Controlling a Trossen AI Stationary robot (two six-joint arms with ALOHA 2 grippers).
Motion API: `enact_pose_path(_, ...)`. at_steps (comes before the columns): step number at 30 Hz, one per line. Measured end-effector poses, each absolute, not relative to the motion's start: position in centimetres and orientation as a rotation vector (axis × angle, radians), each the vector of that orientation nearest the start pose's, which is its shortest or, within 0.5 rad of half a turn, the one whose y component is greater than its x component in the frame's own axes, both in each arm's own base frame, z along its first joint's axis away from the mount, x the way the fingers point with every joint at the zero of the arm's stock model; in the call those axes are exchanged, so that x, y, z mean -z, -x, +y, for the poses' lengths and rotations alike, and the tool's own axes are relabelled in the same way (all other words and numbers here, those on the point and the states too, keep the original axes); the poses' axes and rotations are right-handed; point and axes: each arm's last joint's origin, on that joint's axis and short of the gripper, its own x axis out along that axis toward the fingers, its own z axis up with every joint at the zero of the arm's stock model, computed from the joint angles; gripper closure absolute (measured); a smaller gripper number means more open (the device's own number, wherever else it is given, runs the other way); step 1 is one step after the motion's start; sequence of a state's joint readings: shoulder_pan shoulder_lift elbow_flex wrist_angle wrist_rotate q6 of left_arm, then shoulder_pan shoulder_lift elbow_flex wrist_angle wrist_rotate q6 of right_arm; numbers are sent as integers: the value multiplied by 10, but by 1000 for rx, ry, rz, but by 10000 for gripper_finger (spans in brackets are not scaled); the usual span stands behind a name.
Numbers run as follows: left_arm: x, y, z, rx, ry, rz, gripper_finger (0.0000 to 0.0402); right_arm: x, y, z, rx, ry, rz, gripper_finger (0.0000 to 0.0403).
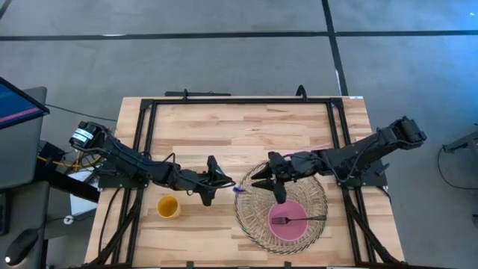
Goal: Pick & Place Utensil
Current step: Put the blue spoon into the pink bowl on the brown mat
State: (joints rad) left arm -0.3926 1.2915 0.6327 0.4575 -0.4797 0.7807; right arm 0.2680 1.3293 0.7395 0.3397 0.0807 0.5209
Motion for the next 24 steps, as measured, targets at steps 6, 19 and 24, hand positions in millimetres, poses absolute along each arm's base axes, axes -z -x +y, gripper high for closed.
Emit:
enact_pose_path(6,-247,-253,-99,-20,-923,96,395,-271,-260,77,-167,-482,245,283)
enact_pose_path(19,-238,-303,-110,-32,-1148,132,394,-274,-238,113,-314,-210,266,311)
enact_pose_path(24,-232,-323,-102,-108,-1171,201,393,-260,-239,130,-268,-49,278,305)
